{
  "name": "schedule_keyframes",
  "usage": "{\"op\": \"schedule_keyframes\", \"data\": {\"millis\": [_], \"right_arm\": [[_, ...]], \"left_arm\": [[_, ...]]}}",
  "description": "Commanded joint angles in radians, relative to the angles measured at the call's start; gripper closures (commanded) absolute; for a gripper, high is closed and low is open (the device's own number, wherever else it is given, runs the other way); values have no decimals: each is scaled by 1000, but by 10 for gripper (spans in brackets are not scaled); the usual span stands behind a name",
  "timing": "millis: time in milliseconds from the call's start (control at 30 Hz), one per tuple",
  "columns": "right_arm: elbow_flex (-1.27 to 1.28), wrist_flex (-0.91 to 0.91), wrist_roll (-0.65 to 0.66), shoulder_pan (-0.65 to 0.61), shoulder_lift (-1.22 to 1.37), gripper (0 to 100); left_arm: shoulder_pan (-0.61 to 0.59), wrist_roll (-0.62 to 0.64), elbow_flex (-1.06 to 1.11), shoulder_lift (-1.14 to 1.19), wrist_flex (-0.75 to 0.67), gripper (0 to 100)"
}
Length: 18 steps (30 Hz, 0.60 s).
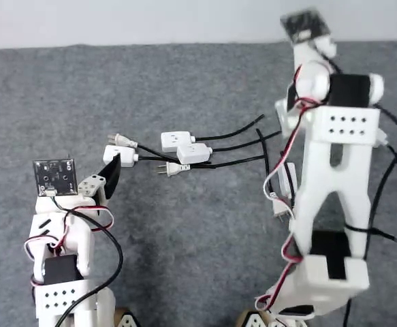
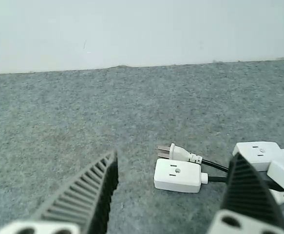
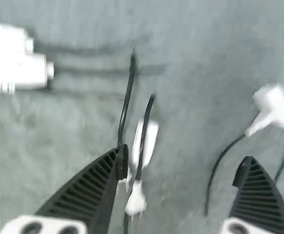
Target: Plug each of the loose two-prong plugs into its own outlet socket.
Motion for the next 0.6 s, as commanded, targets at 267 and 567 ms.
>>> {"op": "schedule_keyframes", "data": {"millis": [267, 567], "right_arm": [[829, -450, -14, -28, -426, 660], [1218, -728, -57, -104, -650, 660]], "left_arm": [[12, -11, -8, 0, -31, 651], [12, -11, -8, -5, -31, 651]]}}
